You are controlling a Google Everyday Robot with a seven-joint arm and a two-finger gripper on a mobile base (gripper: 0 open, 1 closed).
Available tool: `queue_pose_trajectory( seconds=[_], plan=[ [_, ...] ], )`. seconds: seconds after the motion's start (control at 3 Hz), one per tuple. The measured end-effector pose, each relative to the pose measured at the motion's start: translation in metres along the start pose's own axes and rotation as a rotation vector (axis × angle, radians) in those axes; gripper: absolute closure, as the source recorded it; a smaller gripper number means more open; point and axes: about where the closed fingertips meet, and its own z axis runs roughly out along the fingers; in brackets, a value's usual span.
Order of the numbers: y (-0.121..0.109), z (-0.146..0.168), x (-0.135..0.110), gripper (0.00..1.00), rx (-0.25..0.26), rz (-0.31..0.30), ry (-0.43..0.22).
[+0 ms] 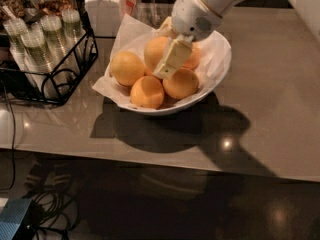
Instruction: Pick orange from white bowl
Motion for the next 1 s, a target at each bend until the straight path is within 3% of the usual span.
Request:
queue_pose_trajectory(
  seconds=[0.33,0.67,1.0],
  plan=[
    [0.051,-0.036,-0.005,1.00,0.136,0.001,-0.038],
    [0.097,-0.050,0.006,1.00,0.230,0.028,-0.067],
    [0.108,-0.052,0.027,1.00,0.239,0.075,-0.053]
  ],
)
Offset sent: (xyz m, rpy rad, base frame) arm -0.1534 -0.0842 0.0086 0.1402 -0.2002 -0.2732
